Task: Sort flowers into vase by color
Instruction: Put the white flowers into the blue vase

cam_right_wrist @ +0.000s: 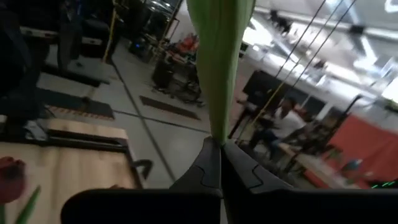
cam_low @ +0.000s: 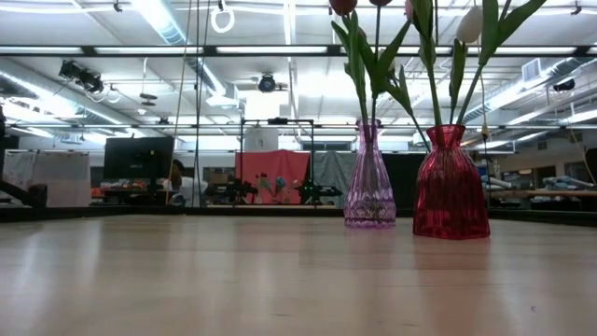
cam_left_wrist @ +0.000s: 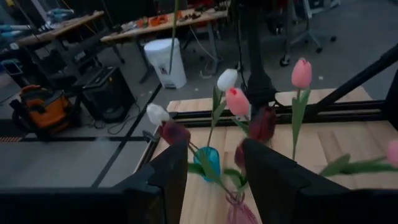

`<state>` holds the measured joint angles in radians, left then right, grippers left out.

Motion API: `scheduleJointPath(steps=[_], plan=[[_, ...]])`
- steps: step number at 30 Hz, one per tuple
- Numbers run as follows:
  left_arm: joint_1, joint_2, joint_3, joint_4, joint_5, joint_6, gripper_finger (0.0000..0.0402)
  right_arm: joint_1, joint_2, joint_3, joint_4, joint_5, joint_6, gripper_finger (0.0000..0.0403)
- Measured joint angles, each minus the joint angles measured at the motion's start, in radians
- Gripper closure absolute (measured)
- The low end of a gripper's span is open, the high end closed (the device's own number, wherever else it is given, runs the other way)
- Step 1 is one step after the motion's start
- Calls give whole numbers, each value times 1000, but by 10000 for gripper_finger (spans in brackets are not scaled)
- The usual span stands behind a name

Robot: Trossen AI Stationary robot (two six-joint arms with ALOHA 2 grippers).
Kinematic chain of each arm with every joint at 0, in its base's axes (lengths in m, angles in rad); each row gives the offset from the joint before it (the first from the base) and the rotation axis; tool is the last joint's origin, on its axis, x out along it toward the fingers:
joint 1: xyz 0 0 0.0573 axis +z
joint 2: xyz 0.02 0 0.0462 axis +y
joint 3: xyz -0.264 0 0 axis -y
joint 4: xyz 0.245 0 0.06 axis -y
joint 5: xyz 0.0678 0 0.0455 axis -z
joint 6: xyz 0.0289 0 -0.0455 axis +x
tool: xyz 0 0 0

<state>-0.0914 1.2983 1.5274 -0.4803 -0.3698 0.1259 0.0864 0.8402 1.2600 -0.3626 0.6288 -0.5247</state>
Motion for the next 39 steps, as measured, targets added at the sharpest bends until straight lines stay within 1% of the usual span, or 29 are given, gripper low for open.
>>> scheduleJointPath(steps=[5, 7, 10, 14, 18, 21, 24, 27, 29, 35, 39], plan=[[2, -165, -280, 181, -7, -2, 238, -114, -33, -86, 21, -128, 127, 398], [2, -209, -364, 225, -13, -2, 238, -153, -45, -118, 32, -158, 165, 398], [2, -238, -456, 238, -29, -5, 238, -202, -70, -172, 24, -209, 225, 398], [2, -265, -525, 251, -44, -37, 238, -266, -132, -263, 41, -316, 299, 400], [2, -264, -583, 272, -46, -53, 238, -327, -208, -381, 103, -390, 335, 402], [2, -262, -619, 323, -47, -61, 238, -373, -252, -465, 165, -448, 347, 402], [2, -258, -689, 388, -48, -60, 238, -425, -272, -531, 196, -493, 363, 402], [2, -272, -777, 524, -47, -41, 238, -489, -271, -578, 213, -556, 384, 402], [2, -295, -826, 583, -47, -36, 238, -535, -271, -600, 224, -612, 402, 402], [-2, -374, -897, 571, -47, -74, 238, -662, -275, -637, 259, -772, 480, 402], [-9, -426, -945, 576, -47, -102, 238, -715, -293, -696, 299, -822, 511, 403]])
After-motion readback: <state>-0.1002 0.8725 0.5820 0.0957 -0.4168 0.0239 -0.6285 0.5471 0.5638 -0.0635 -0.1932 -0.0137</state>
